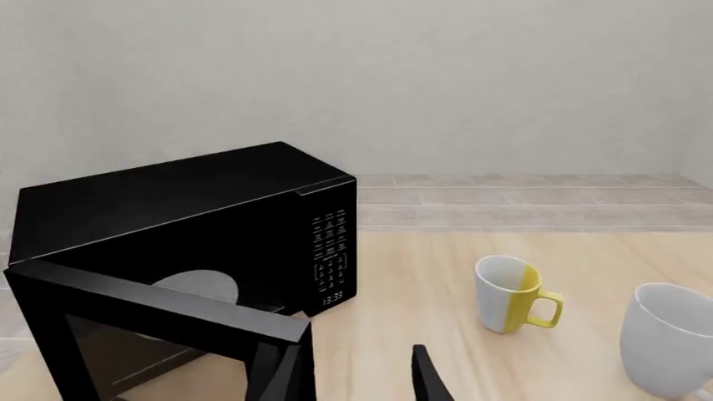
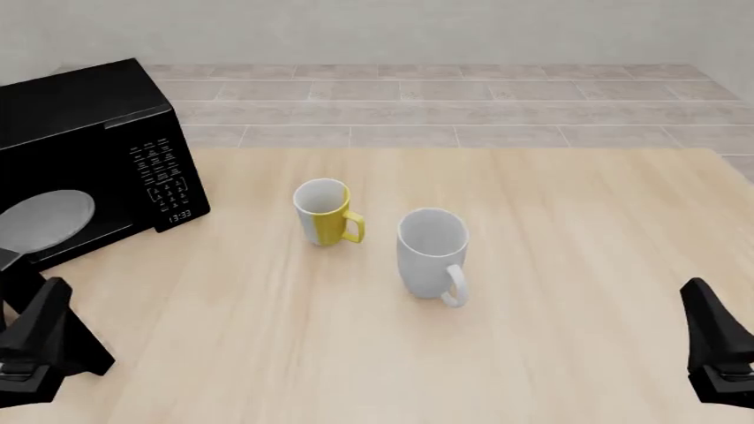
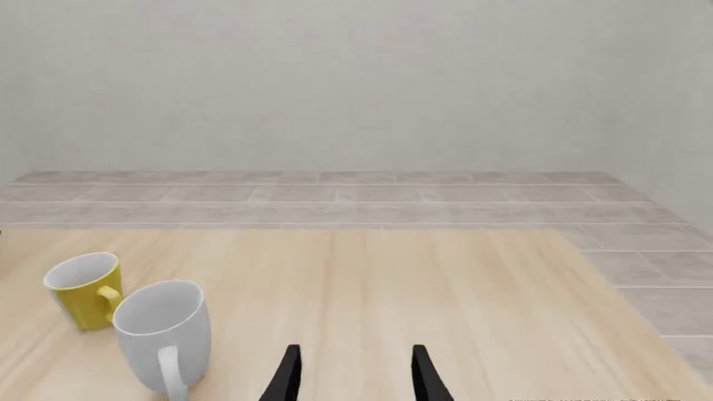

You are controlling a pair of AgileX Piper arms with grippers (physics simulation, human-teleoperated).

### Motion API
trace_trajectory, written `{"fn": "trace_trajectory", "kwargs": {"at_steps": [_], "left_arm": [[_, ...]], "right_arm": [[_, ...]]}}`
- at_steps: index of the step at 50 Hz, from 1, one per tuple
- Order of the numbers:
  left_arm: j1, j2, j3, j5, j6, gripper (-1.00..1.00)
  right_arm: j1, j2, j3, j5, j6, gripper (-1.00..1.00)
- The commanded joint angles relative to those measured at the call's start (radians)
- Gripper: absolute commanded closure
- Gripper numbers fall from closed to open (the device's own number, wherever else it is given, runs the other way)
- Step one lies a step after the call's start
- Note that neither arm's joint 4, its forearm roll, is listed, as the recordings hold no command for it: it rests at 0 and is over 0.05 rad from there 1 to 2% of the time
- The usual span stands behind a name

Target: Close the microwave.

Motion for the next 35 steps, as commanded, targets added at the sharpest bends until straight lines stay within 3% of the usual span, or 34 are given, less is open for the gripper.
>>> {"fn": "trace_trajectory", "kwargs": {"at_steps": [1, 10, 11, 18, 20, 22, 28, 30, 35], "left_arm": [[0.006, 0.007, -0.001, -0.002, -0.008, -1.00], [0.012, 0.063, -0.002, -0.046, -0.008, -1.00], [0.024, 0.161, -0.002, -0.112, -0.045, -1.00], [0.028, 0.249, 0.000, -0.202, -0.006, -1.00], [0.036, 0.397, 0.001, -0.308, -0.031, -1.00], [0.035, 0.426, 0.001, -0.332, -0.031, -1.00], [0.094, 0.818, 0.001, -0.653, -0.077, -1.00], [0.098, 0.888, 0.001, -0.705, -0.098, -1.00], [0.114, 0.906, 0.001, -0.724, -0.080, -1.00]], "right_arm": [[-0.010, 0.013, -0.001, -0.003, -0.008, -1.00], [0.002, 0.001, -0.001, -0.001, 0.005, -1.00], [0.008, 0.000, 0.000, 0.001, 0.006, -1.00], [0.012, -0.002, 0.000, -0.002, 0.007, -1.00], [0.009, -0.003, 0.000, -0.002, 0.005, -1.00], [0.008, -0.003, 0.000, -0.002, 0.004, -1.00], [0.008, -0.003, 0.000, -0.004, -0.003, -1.00], [0.005, -0.003, 0.000, -0.003, -0.007, -1.00], [-0.001, -0.003, -0.001, -0.006, -0.007, -1.00]]}}
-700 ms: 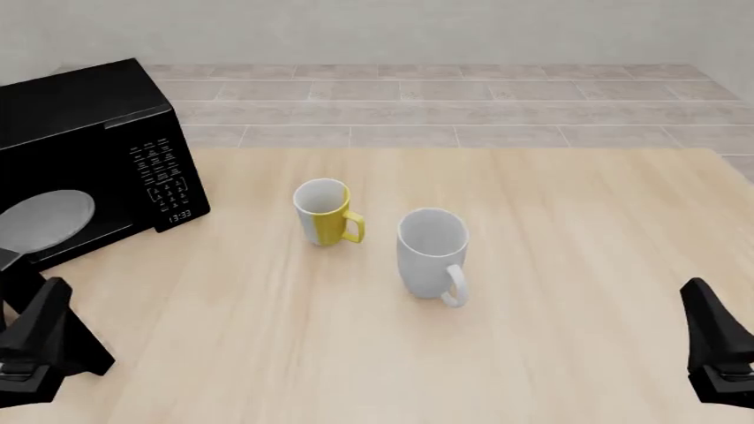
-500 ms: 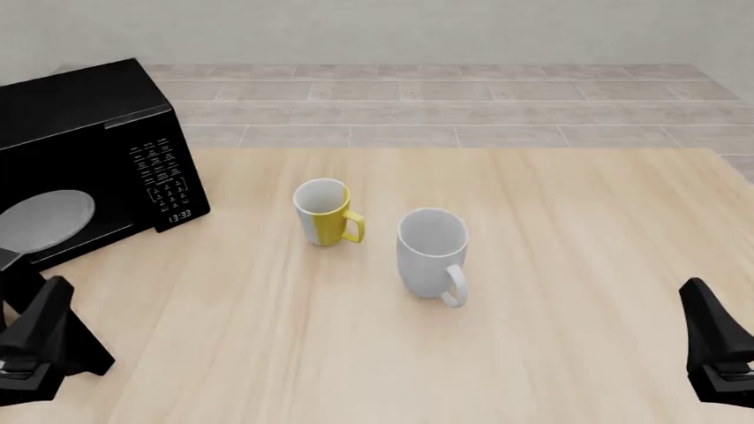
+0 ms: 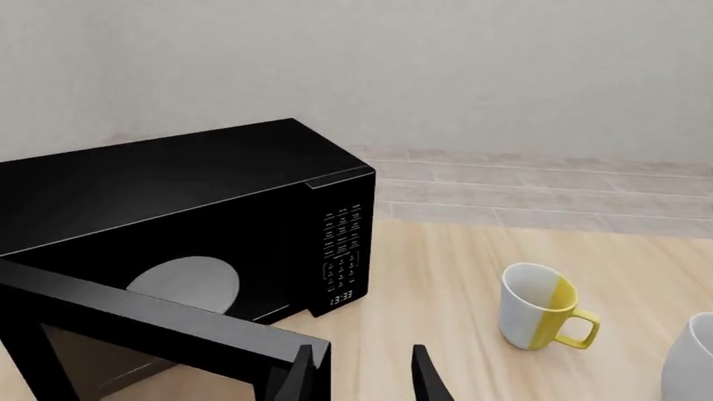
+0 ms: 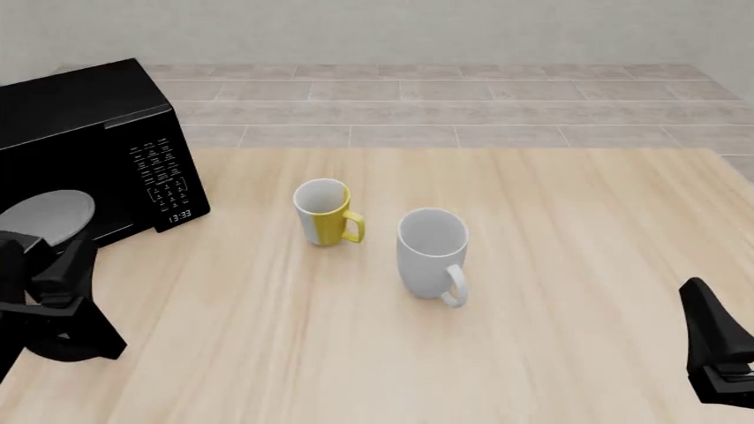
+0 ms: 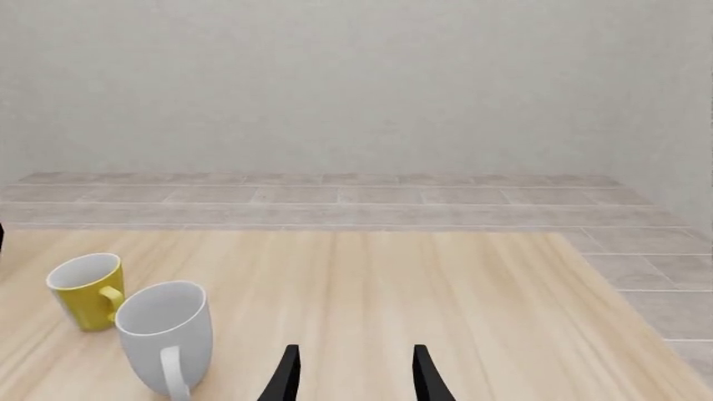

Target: Close the microwave.

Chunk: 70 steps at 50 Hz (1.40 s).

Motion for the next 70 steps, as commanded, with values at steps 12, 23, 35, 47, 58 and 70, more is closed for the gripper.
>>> {"fn": "trace_trajectory", "kwargs": {"at_steps": [12, 23, 35, 47, 58, 70], "left_arm": [[0.073, 0.421, 0.015, -0.305, -0.021, -1.00], [0.060, 0.437, -0.015, -0.285, -0.003, -1.00], [0.017, 0.489, -0.141, -0.197, 0.010, -1.00], [0.006, 0.562, -0.222, -0.184, 0.033, -1.00], [0.002, 0.712, -0.298, -0.210, 0.028, -1.00], [0.016, 0.814, -0.384, -0.200, 0.012, -1.00]], "right_arm": [[-0.005, -0.001, -0.001, -0.006, -0.004, -1.00], [0.009, 0.003, 0.000, 0.004, 0.008, -1.00], [0.010, -0.001, 0.001, -0.001, 0.009, -1.00], [0.014, 0.000, 0.000, 0.002, 0.013, -1.00], [0.029, 0.000, 0.000, 0.008, 0.014, -1.00], [0.032, 0.000, 0.000, 0.011, 0.014, -1.00]]}}
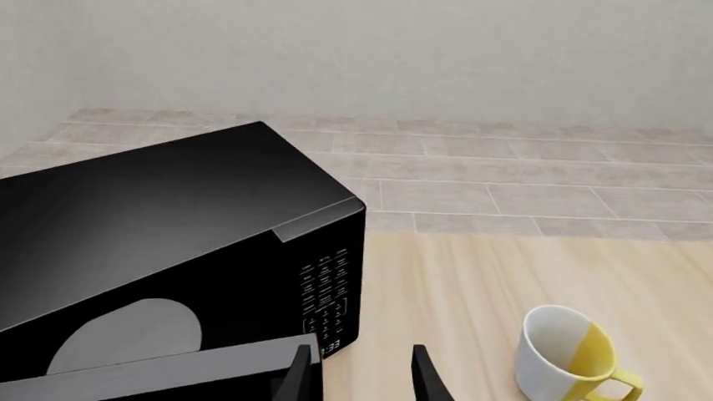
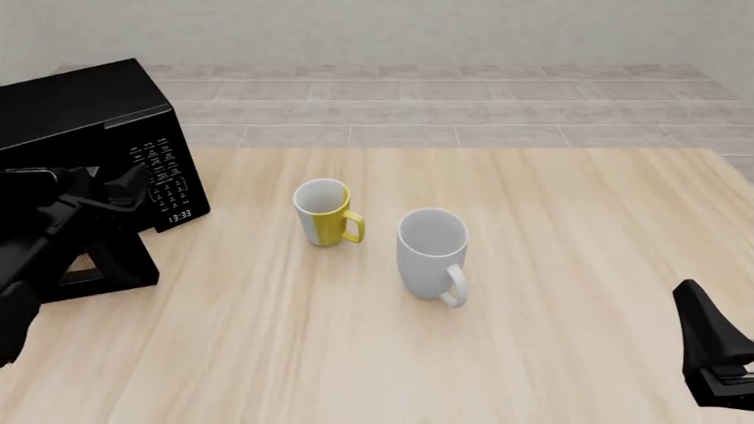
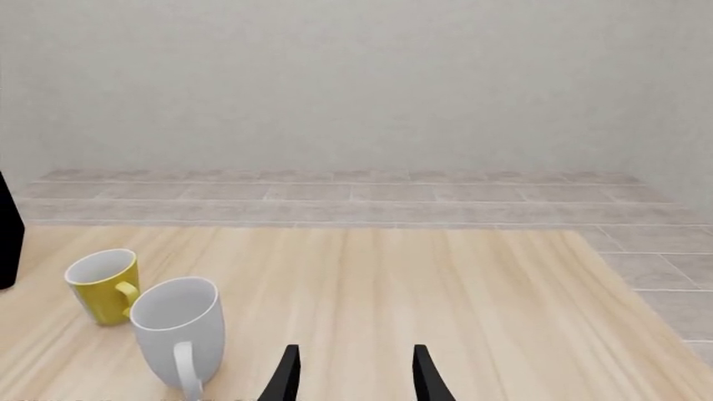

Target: Close the microwave.

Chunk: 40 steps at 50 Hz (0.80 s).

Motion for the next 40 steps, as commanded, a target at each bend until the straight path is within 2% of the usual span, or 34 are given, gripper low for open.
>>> {"fn": "trace_trajectory", "kwargs": {"at_steps": [1, 15, 27, 35, 40], "left_arm": [[0.029, 0.163, -0.062, 0.041, 0.018, -1.00], [0.044, 0.209, -0.144, 0.086, -0.001, -1.00], [0.066, 0.274, -0.194, 0.082, 0.011, -1.00], [0.072, 0.309, -0.255, 0.122, 0.017, -1.00], [0.093, 0.341, -0.277, 0.102, 0.027, -1.00]], "right_arm": [[0.003, 0.000, 0.000, 0.003, 0.002, -1.00], [0.003, 0.000, 0.000, -0.015, -0.009, -1.00], [0.008, -0.001, -0.001, -0.028, -0.013, -1.00], [0.005, -0.001, 0.000, -0.026, -0.016, -1.00], [0.004, -0.001, 0.000, -0.027, -0.025, -1.00]]}}
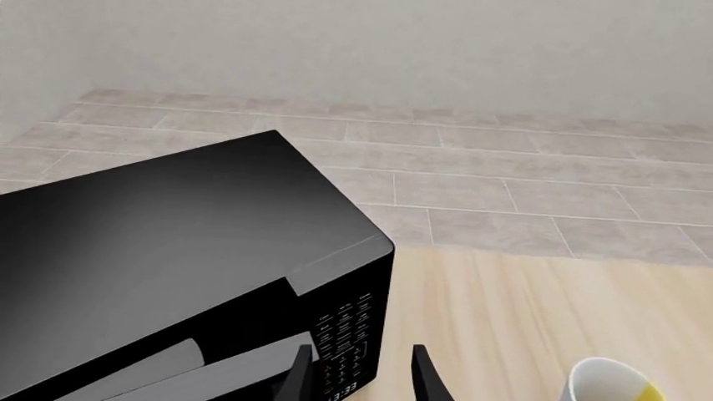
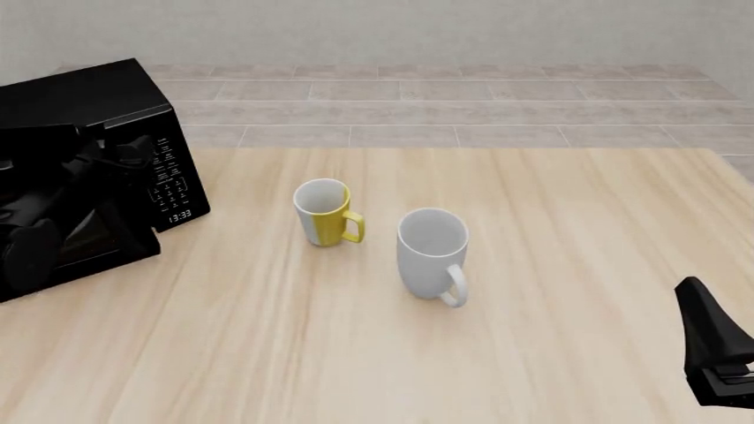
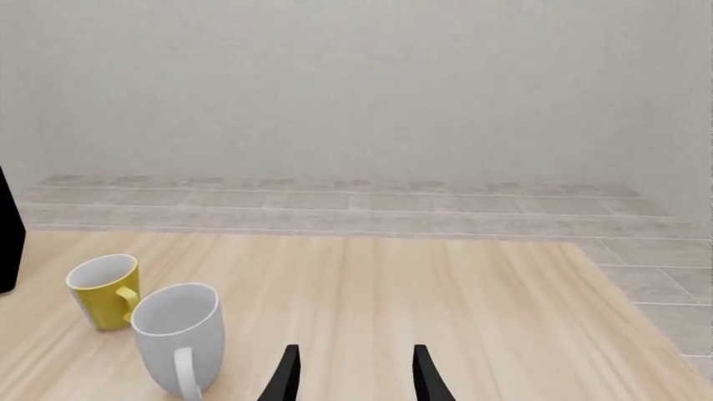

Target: Close the microwave.

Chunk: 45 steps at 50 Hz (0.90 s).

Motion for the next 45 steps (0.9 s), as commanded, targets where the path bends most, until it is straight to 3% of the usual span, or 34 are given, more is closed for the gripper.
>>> {"fn": "trace_trajectory", "kwargs": {"at_steps": [1, 30, 45], "left_arm": [[0.054, 0.155, -0.052, 0.027, 0.041, -1.00], [0.133, 0.321, -0.217, 0.088, 0.034, -1.00], [0.135, 0.346, -0.224, 0.087, 0.030, -1.00]], "right_arm": [[0.000, 0.000, 0.000, -0.003, -0.010, -1.00], [0.002, 0.000, 0.000, -0.010, -0.006, -1.00], [0.004, 0.000, 0.001, -0.008, -0.002, -1.00]]}}
